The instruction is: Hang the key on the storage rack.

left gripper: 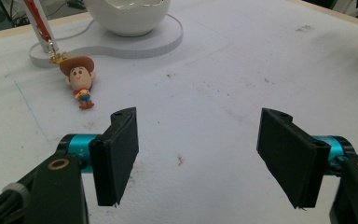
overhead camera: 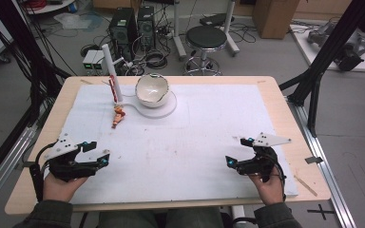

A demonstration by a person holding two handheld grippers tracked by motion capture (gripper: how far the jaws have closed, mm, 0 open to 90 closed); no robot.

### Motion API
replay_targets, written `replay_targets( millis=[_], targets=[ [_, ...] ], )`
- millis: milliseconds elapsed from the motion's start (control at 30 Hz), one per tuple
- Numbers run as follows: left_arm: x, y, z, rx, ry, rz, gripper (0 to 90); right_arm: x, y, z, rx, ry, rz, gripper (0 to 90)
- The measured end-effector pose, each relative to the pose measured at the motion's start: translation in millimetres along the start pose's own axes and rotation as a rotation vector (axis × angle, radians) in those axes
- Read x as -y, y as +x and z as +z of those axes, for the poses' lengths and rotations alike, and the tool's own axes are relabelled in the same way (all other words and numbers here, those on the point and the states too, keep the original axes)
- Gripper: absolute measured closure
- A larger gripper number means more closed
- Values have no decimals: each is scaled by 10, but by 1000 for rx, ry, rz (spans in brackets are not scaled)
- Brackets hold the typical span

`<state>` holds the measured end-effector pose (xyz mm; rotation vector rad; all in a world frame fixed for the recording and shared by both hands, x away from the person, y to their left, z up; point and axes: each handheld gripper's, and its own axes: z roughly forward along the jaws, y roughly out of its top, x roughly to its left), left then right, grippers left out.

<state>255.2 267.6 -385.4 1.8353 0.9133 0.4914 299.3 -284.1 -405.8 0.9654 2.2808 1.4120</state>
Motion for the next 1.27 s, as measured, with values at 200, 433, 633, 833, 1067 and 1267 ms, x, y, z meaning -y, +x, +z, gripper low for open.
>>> replay_targets(
  millis=[200,433,633,833,1067,1267],
  targets=[
    [42,-16,-32,-5,-3,-9,297,9,-8,-2,0,2,1,45],
    [91,-46,-77,-12,1,-12,278,10,-4,9,-1,6,-2,45],
    [118,-73,-117,-25,0,-8,268,11,2,24,-5,8,-7,45],
    [150,-100,-134,-28,0,-8,261,13,9,29,-7,12,-8,45],
    [176,-100,-144,-29,-3,-10,246,29,8,49,-11,19,-9,45],
    [188,-85,-146,-29,-5,-4,243,36,12,69,-12,29,-12,45]
  ],
)
